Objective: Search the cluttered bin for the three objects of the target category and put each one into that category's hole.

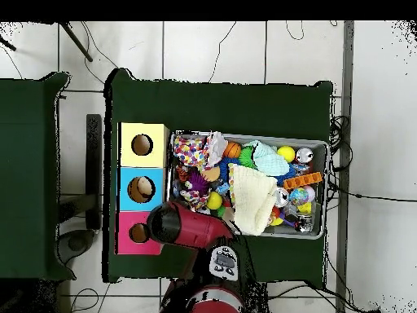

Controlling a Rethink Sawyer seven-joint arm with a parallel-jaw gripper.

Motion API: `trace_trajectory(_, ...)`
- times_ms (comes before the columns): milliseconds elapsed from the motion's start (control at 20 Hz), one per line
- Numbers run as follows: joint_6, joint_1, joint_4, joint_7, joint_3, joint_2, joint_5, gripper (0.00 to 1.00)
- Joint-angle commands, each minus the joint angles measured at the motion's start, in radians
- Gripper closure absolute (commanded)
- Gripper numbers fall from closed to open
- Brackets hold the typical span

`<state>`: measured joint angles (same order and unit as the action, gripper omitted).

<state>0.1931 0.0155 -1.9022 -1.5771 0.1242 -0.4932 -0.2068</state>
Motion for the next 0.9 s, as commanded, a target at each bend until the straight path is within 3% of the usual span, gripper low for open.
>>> trace_trajectory(50, -0.071, 0.032, 0.147, -0.242, -0.144, 0.026, -0.091, 0.00)
trace_trajectory(500, 0.064, 0.061, 0.159, -0.231, -0.095, -0.021, -0.108, 0.00)
trace_trajectory(900, 0.121, 0.070, 0.162, -0.223, -0.079, -0.051, -0.109, 0.00)
